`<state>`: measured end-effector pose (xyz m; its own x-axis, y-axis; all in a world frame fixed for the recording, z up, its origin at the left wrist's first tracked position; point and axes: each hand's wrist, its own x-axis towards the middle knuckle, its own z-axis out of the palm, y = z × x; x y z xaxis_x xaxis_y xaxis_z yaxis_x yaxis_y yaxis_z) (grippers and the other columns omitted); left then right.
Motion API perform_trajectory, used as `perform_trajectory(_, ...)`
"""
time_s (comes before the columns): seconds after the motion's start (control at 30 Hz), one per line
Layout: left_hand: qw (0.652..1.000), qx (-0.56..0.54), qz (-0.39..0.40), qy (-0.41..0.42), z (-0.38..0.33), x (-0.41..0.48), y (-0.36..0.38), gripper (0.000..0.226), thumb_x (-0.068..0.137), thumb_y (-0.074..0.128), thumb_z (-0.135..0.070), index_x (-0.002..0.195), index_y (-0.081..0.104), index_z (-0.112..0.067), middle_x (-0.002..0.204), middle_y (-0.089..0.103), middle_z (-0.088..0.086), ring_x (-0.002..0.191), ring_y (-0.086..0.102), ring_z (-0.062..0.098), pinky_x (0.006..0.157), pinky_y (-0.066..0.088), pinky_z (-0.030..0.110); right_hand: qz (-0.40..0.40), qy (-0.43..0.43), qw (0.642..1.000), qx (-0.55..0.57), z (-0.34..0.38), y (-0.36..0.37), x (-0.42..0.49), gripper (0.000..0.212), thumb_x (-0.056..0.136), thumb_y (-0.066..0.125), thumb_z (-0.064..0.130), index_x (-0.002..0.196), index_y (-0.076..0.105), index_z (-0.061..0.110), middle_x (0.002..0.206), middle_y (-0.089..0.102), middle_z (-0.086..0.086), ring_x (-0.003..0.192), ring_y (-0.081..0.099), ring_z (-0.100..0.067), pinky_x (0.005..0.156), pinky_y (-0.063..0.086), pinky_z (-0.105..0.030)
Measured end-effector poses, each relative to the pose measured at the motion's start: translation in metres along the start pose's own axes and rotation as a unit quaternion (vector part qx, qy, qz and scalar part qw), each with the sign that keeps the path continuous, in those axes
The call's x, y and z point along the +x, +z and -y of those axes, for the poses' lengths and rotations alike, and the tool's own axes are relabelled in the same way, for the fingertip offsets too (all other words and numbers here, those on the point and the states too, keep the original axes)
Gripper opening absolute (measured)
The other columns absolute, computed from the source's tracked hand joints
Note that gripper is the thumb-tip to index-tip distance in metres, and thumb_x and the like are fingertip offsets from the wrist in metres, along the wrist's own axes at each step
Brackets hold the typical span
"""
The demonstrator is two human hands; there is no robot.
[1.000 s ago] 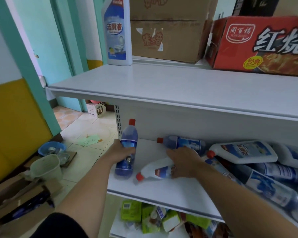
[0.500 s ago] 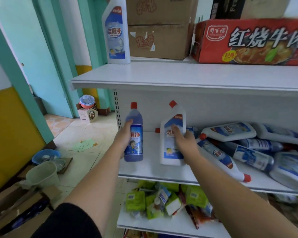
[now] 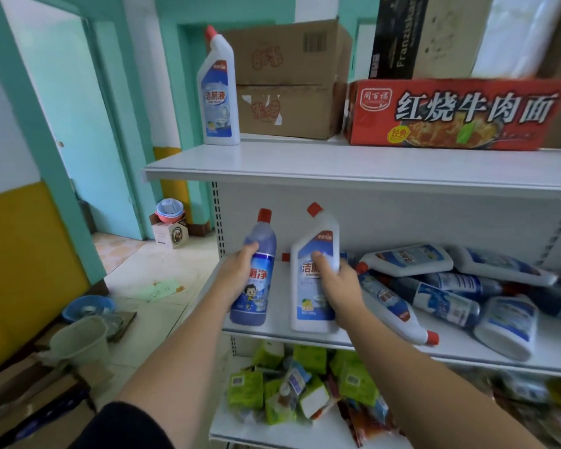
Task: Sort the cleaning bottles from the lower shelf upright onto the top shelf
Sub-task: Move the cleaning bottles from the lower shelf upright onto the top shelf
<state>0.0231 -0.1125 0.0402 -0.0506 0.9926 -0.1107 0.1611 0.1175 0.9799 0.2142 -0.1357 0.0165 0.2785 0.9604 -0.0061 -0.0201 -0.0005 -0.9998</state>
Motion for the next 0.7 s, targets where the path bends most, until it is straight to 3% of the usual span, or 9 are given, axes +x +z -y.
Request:
perform_trajectory(0.13,0.999,-0.026,-0.043,0.015,-0.004,-0.036,0.007,0.041,0.100,0.045,-0.043,0.087,0.066,-0.009,0.083,0.072,0.019,0.066,0.068,0.026,0.064,0.053,0.029,0.035,-0.033,0.998,-0.028,0.002,-0.012,-0.023,0.035,0.084,0.077,0.044,0.102,0.067,0.016,0.093,0.077,0.000,0.083,0.075,-0.018,0.084,0.061,-0.044)
perform_trajectory(0.27,0.996,-0.034,-0.072,0.026,-0.002,-0.075,0.017,0.039,0.102,0.043,-0.040,0.093,0.064,-0.009,0.075,0.070,0.012,0.057,0.067,0.018,0.051,0.050,0.023,0.064,-0.051,0.995,-0.061,0.004,-0.026,-0.046,0.041,0.080,0.078,0.049,0.104,0.066,0.018,0.094,0.077,0.003,0.083,0.075,-0.015,0.082,0.061,-0.042)
perform_trajectory(0.43,0.991,-0.047,-0.121,0.034,-0.001,-0.114,0.023,0.036,0.100,0.046,-0.041,0.089,0.065,-0.012,0.083,0.072,0.015,0.067,0.068,0.025,0.064,0.051,0.030,0.085,-0.085,0.991,-0.065,0.008,-0.042,-0.073,0.035,0.083,0.076,0.048,0.101,0.065,0.020,0.093,0.076,0.004,0.084,0.073,-0.012,0.081,0.060,-0.039)
perform_trajectory(0.7,0.974,-0.098,-0.166,0.118,-0.034,-0.157,0.023,0.029,0.100,0.049,-0.037,0.089,0.066,-0.016,0.084,0.072,0.011,0.065,0.068,0.020,0.063,0.051,0.028,0.136,-0.162,0.977,-0.037,0.057,-0.055,-0.100,0.033,0.086,0.075,0.044,0.104,0.068,0.017,0.092,0.075,0.005,0.082,0.072,-0.007,0.071,0.055,-0.025)
